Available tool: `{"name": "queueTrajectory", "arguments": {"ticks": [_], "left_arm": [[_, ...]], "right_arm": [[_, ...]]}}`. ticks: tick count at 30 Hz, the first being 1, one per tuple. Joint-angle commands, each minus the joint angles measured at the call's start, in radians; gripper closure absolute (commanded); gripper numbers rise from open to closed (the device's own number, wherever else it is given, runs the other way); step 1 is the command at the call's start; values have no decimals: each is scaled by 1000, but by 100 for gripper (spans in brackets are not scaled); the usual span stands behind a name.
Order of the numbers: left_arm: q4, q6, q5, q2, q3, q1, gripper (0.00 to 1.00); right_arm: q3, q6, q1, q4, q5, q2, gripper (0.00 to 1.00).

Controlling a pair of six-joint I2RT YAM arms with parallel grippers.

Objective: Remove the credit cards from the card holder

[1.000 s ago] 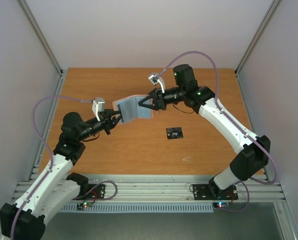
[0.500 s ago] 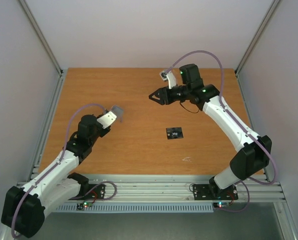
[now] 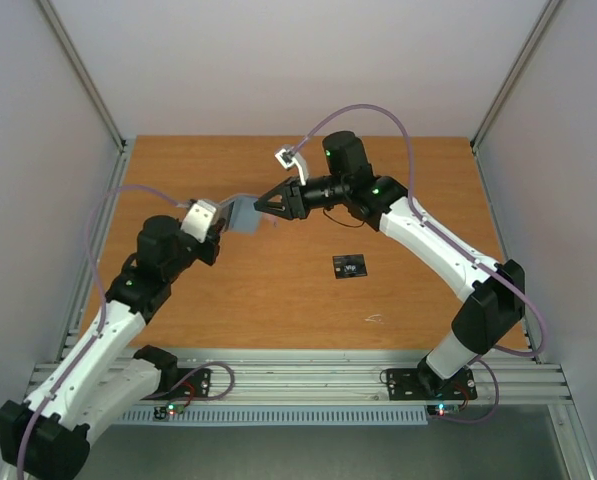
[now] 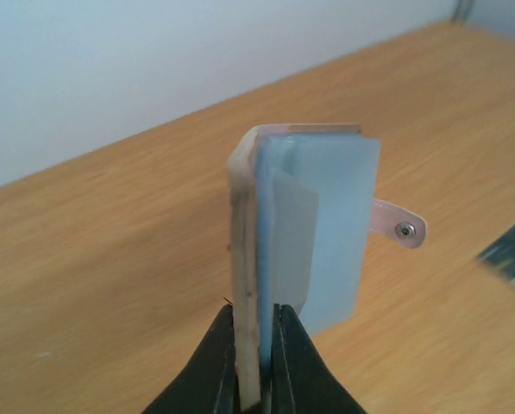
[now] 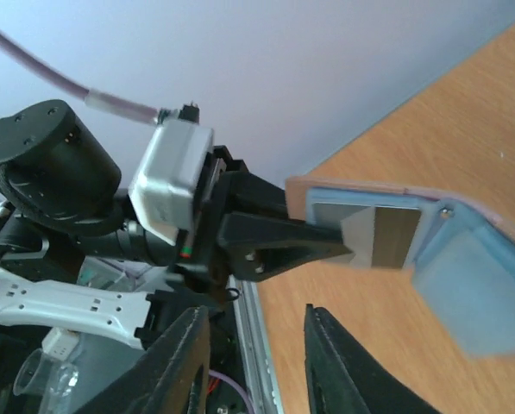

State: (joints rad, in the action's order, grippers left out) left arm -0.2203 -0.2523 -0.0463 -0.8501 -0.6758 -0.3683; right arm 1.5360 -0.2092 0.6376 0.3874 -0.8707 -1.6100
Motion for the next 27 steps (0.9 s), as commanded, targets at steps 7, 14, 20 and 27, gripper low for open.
{"name": "queueTrajectory", "arguments": {"ticks": [7, 14, 20, 27], "left_arm": [[487, 902, -532, 69, 29, 105, 100], [607, 932, -635, 56, 33, 106, 100], [639, 904, -737, 51, 24, 104, 100], [620, 875, -734, 51, 32, 105, 100]], "right_arm": [[-62, 95, 7, -133, -63, 27, 80], [-56, 82, 10, -147, -103, 37, 82], [-22, 34, 10, -98, -114, 44, 82], [23, 20, 11, -87, -220, 40, 90]]}}
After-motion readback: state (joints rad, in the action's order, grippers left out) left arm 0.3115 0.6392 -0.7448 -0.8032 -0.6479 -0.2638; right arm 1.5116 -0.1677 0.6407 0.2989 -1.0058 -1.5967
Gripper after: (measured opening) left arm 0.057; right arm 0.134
